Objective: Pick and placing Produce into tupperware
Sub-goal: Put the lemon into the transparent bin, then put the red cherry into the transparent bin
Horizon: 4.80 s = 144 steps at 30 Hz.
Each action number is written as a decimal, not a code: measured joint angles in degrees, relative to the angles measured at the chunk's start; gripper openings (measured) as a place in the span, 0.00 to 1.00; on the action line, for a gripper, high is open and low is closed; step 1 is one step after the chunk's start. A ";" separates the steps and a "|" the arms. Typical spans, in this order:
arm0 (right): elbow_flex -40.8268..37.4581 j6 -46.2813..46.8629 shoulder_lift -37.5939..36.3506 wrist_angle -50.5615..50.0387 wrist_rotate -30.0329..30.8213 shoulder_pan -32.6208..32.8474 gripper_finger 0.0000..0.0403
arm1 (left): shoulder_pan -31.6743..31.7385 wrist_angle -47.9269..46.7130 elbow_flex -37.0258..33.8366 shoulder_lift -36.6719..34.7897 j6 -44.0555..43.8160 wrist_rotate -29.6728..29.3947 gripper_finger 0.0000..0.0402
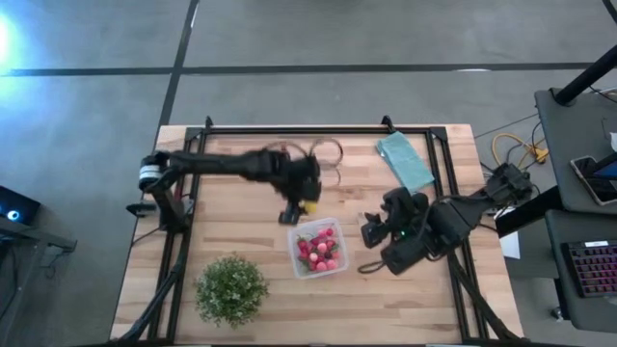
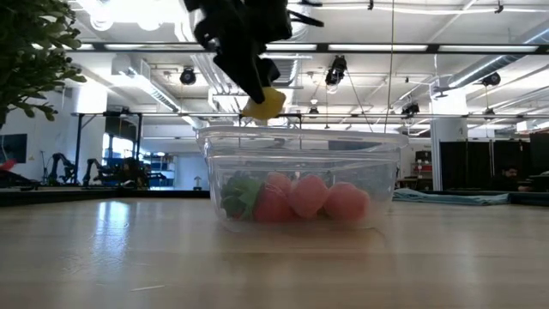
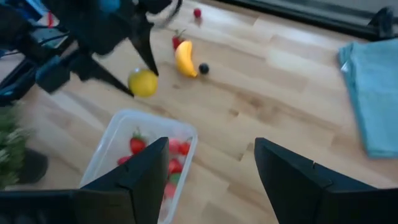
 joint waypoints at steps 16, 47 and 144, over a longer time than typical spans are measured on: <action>-2.45 5.90 0.00 0.19 0.02 4.25 0.57 | -9.86 11.57 -9.52 0.32 -24.40 -1.65 0.50; -3.55 8.35 0.00 -0.69 0.50 4.19 0.57 | 25.20 4.68 -1.44 1.34 -33.13 -10.59 0.74; -7.36 15.07 0.00 -0.47 1.99 3.93 0.57 | 35.44 16.31 -7.76 14.86 -39.76 -11.00 0.33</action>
